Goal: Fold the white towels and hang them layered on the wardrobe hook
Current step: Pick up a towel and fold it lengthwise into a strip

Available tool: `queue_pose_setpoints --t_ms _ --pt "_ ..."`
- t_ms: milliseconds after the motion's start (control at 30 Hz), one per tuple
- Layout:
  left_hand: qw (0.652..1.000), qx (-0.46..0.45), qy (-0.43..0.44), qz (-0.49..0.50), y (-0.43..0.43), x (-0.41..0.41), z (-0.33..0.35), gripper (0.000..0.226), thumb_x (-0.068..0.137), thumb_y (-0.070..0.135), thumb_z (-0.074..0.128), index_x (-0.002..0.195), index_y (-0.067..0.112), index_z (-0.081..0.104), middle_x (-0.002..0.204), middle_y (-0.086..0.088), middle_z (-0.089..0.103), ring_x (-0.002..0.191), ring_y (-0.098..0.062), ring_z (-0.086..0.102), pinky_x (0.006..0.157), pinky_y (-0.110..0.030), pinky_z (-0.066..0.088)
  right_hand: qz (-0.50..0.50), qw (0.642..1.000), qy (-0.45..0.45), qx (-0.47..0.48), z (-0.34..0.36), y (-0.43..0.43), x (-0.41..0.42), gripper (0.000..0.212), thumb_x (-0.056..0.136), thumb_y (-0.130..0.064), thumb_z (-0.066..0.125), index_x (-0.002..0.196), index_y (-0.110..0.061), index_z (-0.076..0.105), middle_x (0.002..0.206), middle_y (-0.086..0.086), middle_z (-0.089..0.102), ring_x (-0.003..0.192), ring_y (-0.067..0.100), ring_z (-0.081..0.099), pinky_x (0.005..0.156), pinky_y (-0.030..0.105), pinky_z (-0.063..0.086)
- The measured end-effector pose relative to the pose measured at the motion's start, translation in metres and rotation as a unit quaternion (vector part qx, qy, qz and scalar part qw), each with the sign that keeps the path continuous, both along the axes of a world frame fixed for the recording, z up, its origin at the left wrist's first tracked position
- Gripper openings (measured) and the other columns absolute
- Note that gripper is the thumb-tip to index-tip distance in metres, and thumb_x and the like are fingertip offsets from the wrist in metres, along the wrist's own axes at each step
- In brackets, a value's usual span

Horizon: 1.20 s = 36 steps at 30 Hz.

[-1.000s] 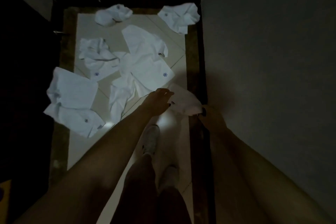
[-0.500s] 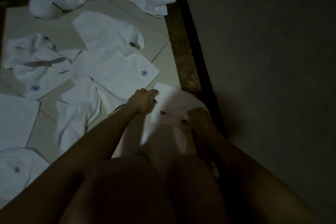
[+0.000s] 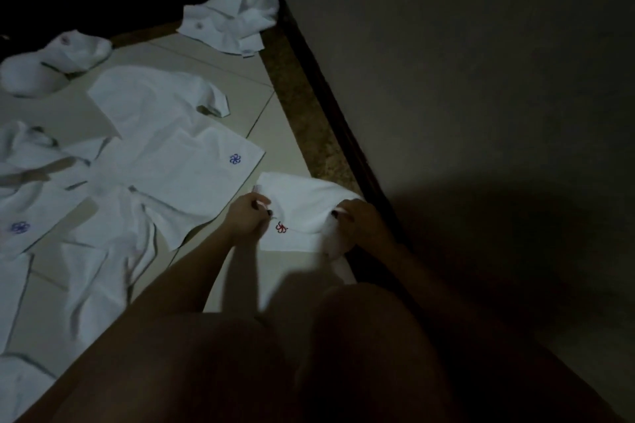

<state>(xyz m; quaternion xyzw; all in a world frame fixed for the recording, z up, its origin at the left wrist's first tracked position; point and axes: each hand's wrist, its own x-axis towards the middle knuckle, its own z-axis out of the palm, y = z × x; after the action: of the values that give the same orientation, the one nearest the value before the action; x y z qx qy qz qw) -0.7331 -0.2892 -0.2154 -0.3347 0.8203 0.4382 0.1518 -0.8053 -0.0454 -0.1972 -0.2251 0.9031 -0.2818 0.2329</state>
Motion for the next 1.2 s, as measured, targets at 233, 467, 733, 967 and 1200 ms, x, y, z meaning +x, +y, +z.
queue_pose_setpoints --t_ms 233,467,733,967,1200 --pt "0.996 -0.063 0.03 -0.059 -0.009 -0.015 0.041 0.04 0.084 0.008 0.07 0.122 0.002 0.06 0.121 -0.017 0.063 0.111 -0.032 0.059 0.096 -0.033 0.044 -0.092 0.995 0.042 -0.019 0.044 -0.02 -0.02 0.025 0.102 -0.019 0.047 0.099 0.001 0.062 0.094 0.023 0.064 0.089 0.036 0.061 0.076 0.035 0.038" --pt "0.985 -0.11 0.128 -0.024 -0.045 -0.02 0.159 0.014 0.082 0.003 0.072 0.095 0.004 0.071 0.097 -0.011 0.072 0.092 -0.025 0.066 0.082 -0.026 0.049 -0.18 0.983 -0.004 -0.026 0.146 -0.051 -0.039 0.035 0.105 -0.027 0.032 0.114 -0.002 0.055 0.103 0.019 0.061 0.096 0.037 0.059 0.081 0.038 0.045" --pt "0.985 -0.075 0.147 0.048 -0.088 0.023 0.354 0.022 0.081 0.003 0.076 0.093 0.016 0.063 0.078 0.0 0.061 0.074 -0.014 0.057 0.068 -0.024 0.044 -0.205 0.971 -0.012 -0.12 0.318 -0.071 -0.027 0.029 0.101 -0.023 0.051 0.109 0.003 0.06 0.102 0.018 0.061 0.091 0.026 0.055 0.065 0.008 0.028" --pt "0.962 -0.056 0.217 0.157 -0.083 0.087 0.546 0.008 0.089 0.013 0.07 0.083 0.008 0.069 0.084 -0.009 0.066 0.074 -0.017 0.058 0.07 -0.03 0.045 -0.142 0.984 -0.007 -0.112 0.513 -0.074 -0.004 0.027 0.101 -0.015 0.049 0.095 0.005 0.065 0.096 0.022 0.062 0.089 0.029 0.054 0.074 0.026 0.032" --pt "0.924 -0.146 0.256 0.243 -0.075 0.139 0.734 0.007 0.09 0.017 0.068 0.083 0.015 0.069 0.088 0.003 0.059 0.082 -0.015 0.058 0.07 -0.029 0.044 -0.03 0.992 0.087 -0.083 0.717 -0.091 0.023 0.033 0.104 -0.017 0.043 0.083 0.002 0.06 0.095 0.019 0.053 0.082 0.024 0.049 0.072 0.032 0.036"
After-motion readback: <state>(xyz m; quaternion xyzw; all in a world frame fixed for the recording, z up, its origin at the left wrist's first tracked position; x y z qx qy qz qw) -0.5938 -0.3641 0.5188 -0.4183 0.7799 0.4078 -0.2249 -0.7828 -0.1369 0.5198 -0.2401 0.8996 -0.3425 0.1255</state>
